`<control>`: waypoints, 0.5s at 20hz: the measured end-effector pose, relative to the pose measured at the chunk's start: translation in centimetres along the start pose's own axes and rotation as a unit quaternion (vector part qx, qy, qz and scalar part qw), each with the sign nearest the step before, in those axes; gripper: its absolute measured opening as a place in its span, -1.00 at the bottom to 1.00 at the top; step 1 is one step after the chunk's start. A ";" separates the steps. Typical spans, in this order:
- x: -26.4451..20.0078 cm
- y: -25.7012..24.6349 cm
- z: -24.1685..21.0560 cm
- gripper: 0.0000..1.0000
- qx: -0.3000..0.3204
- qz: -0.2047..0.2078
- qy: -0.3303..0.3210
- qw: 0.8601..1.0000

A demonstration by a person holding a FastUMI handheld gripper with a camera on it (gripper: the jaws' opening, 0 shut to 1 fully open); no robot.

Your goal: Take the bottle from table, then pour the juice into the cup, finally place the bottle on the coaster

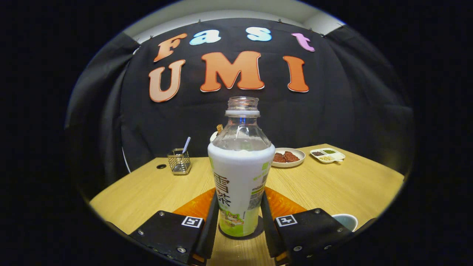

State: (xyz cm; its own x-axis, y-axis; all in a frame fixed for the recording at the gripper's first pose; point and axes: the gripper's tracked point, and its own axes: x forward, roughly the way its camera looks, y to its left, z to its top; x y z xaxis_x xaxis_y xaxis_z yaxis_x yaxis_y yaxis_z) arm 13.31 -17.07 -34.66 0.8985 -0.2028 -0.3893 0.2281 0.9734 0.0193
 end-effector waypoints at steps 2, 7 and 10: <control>0.8 0.2 -0.3 0.14 -0.020 0.005 0.005 1.000; 1.6 0.7 -1.8 0.14 -0.049 0.006 0.026 0.998; 1.8 0.7 -2.3 0.25 -0.050 0.016 0.031 0.998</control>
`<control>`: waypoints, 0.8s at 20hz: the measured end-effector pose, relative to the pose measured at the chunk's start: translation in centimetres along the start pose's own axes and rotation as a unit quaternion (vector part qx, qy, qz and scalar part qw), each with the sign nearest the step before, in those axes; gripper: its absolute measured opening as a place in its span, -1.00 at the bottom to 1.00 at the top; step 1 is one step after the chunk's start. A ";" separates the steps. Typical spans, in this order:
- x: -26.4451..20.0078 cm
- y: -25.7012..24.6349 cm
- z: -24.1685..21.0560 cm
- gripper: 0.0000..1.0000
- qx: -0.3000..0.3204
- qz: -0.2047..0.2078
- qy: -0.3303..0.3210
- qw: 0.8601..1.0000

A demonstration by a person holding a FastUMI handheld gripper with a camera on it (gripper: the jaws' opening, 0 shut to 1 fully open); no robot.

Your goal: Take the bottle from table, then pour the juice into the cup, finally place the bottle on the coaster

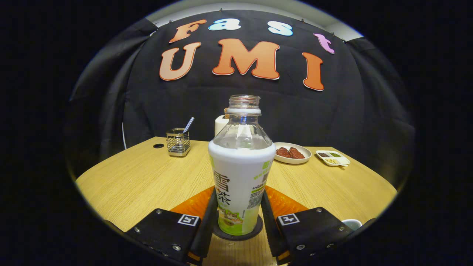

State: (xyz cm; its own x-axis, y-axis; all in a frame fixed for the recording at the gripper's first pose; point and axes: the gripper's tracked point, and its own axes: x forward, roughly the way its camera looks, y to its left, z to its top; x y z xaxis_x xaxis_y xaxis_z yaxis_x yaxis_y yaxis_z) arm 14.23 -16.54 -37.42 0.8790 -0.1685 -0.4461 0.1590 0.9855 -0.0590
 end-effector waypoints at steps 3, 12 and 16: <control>-0.1 -0.4 0.1 0.35 0.010 -0.004 -0.002 1.000; -4.3 0.5 1.7 0.95 0.092 0.011 -0.036 0.995; -8.6 0.9 3.9 0.95 0.095 0.029 -0.070 0.993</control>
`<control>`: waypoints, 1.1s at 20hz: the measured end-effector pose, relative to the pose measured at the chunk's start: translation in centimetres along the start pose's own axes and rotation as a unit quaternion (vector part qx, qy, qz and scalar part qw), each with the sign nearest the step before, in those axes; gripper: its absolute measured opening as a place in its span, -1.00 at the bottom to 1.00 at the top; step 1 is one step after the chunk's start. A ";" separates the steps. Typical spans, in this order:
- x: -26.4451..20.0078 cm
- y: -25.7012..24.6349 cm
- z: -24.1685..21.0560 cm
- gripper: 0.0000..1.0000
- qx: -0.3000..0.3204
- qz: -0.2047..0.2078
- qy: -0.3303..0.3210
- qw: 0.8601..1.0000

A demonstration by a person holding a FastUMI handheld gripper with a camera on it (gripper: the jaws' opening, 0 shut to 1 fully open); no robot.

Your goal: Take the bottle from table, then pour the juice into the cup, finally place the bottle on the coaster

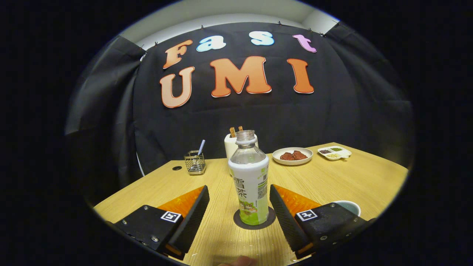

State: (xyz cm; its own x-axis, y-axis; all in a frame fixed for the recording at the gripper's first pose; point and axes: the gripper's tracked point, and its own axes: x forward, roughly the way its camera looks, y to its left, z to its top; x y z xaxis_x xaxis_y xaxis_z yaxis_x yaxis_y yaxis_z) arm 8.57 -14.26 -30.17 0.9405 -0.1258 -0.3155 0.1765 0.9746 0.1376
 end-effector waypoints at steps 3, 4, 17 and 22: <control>-3.0 1.9 2.8 0.94 0.005 0.015 -0.033 0.999; -4.1 2.3 3.3 0.95 0.004 0.015 -0.031 0.999; -16.6 14.6 12.8 0.93 -0.021 0.072 -0.109 0.991; -18.1 18.8 15.2 0.93 -0.035 0.089 -0.128 0.987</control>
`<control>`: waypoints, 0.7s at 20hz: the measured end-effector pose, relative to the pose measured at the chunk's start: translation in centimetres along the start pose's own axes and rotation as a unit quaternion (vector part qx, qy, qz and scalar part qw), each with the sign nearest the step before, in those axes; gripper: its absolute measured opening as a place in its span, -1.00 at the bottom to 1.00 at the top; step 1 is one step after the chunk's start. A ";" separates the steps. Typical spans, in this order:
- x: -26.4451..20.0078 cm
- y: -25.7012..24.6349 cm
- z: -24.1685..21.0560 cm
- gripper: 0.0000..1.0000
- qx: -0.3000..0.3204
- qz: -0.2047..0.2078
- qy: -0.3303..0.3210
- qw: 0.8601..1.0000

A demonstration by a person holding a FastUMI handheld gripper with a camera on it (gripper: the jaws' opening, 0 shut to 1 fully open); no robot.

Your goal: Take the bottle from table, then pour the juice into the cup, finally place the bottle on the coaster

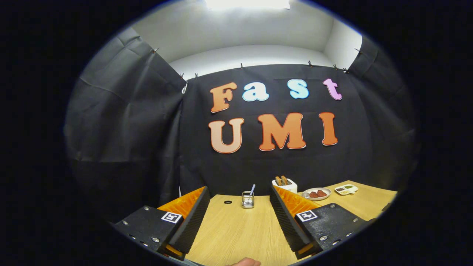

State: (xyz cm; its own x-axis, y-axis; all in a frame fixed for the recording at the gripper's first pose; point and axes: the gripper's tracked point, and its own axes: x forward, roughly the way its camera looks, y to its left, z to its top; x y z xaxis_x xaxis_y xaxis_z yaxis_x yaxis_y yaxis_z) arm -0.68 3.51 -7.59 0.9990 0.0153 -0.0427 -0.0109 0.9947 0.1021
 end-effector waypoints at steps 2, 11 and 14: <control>0.0 1.2 0.8 0.93 -0.015 0.000 -0.001 1.000; 0.1 5.2 6.2 0.94 -0.045 0.003 -0.044 0.998; -0.4 5.3 7.3 0.95 -0.034 0.012 -0.056 0.998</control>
State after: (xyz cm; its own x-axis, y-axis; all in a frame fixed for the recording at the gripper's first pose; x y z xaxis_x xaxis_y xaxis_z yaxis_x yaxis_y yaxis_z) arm -0.86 8.05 0.20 0.9970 0.0308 0.0716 -0.0333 0.9989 0.0336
